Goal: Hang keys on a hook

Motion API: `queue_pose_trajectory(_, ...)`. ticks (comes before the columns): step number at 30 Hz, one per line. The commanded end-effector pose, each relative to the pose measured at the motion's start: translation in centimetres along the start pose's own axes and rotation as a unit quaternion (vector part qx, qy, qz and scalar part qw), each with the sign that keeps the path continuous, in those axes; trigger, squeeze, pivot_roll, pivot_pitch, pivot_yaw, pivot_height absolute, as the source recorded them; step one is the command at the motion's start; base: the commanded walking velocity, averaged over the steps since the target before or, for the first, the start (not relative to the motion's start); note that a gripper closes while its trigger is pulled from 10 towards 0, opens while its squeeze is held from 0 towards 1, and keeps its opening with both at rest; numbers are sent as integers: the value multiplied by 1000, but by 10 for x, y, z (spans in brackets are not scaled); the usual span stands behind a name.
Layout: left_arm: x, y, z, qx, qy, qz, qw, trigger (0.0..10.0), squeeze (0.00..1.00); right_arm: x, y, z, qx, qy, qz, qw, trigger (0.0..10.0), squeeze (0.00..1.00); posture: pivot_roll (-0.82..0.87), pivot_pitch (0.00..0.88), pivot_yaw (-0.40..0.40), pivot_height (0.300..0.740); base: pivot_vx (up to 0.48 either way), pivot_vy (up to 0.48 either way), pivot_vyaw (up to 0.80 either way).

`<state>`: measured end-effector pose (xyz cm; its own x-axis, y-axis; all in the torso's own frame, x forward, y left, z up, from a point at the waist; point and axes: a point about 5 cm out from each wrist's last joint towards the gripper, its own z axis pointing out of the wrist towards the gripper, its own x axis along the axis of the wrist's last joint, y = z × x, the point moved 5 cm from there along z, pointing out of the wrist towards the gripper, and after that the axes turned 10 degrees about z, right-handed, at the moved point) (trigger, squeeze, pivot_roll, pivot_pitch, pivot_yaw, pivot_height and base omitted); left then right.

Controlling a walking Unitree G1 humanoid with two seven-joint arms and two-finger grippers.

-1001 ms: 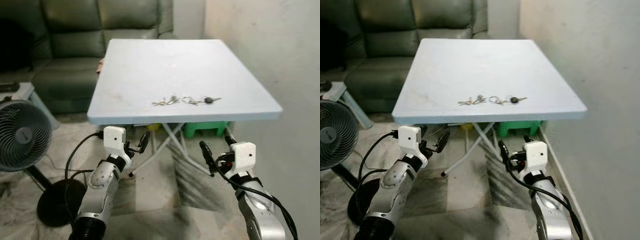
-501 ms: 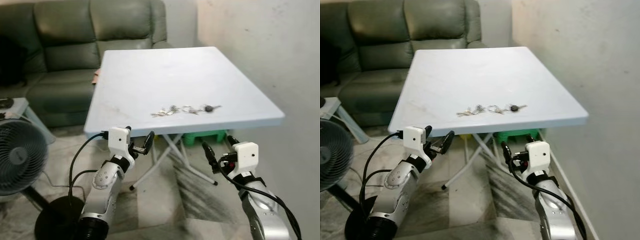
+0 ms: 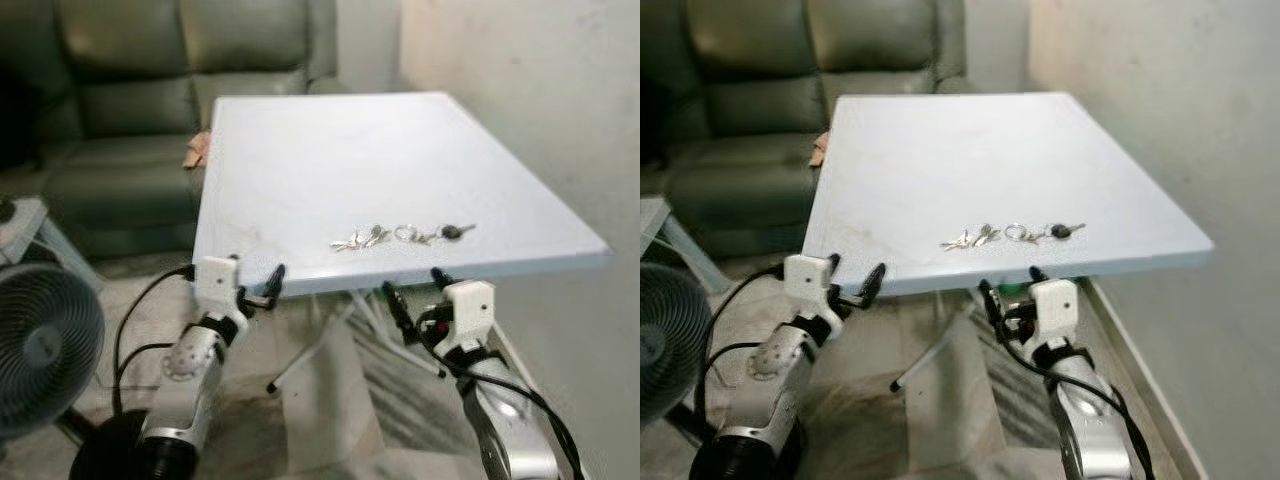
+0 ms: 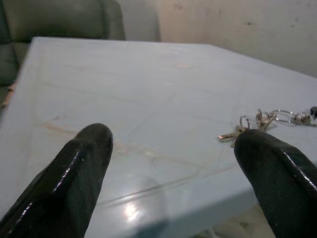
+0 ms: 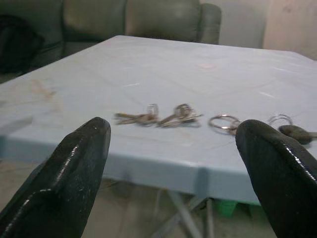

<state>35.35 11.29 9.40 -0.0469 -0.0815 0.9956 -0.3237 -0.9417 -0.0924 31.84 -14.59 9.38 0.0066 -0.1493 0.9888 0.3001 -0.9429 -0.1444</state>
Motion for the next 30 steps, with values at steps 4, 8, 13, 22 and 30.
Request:
queue_pose_trajectory(4,1,8,1,-8,-1,3,1000,10000,0,4,5,-1,-6,3,-4,1000,10000,0,-79,0,21,740,335,0,0)
queue_pose_trajectory(8,-2,8,1,-6,-8,0,1000,10000,0,3,5,-1,-6,2,-4,1000,10000,0,-78,0,18,740,68,0,0)
queue_pose_trajectory(13,-1,7,2,1,-4,-10,1000,10000,0,4,6,0,-9,3,-6,1000,10000,0,-77,0,16,740,0,0,0)
queue_pose_trajectory(22,-1,5,1,6,-6,-14,1000,10000,0,3,7,0,-14,1,-7,1000,10000,0,-77,0,13,740,0,0,0)
queue_pose_trajectory(30,0,9,0,0,-2,-14,1000,10000,0,4,10,0,-21,0,-7,1000,10000,0,-73,0,11,740,0,0,0)
